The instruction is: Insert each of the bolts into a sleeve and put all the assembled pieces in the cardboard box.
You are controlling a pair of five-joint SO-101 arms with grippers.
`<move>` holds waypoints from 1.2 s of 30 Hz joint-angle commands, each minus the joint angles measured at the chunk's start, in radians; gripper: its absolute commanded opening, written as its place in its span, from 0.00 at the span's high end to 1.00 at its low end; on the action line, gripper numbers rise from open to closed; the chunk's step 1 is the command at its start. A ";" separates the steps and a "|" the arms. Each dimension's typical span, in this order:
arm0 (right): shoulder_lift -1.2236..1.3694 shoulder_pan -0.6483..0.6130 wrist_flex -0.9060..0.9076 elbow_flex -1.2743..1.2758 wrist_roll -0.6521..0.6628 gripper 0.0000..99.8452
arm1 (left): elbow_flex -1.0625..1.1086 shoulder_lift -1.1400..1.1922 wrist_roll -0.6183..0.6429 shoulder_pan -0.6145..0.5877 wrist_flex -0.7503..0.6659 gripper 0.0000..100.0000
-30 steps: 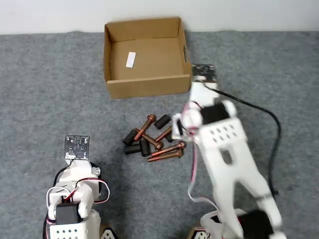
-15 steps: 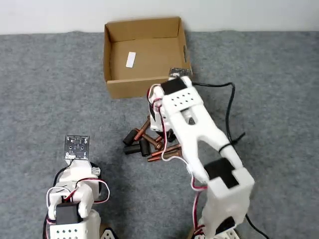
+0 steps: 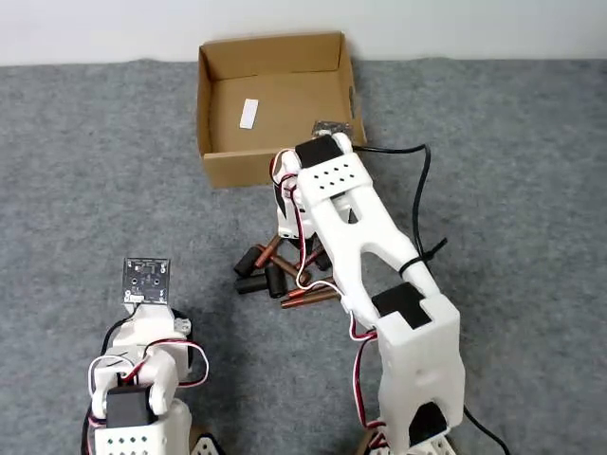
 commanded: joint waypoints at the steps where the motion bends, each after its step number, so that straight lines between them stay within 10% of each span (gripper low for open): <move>1: 0.005 0.004 0.015 -0.046 -0.011 0.78 | -0.005 -0.014 -0.003 -0.005 0.005 0.99; 36: 0.133 0.041 -0.044 -0.164 -0.009 0.81 | -0.005 -0.014 -0.003 -0.005 0.005 0.99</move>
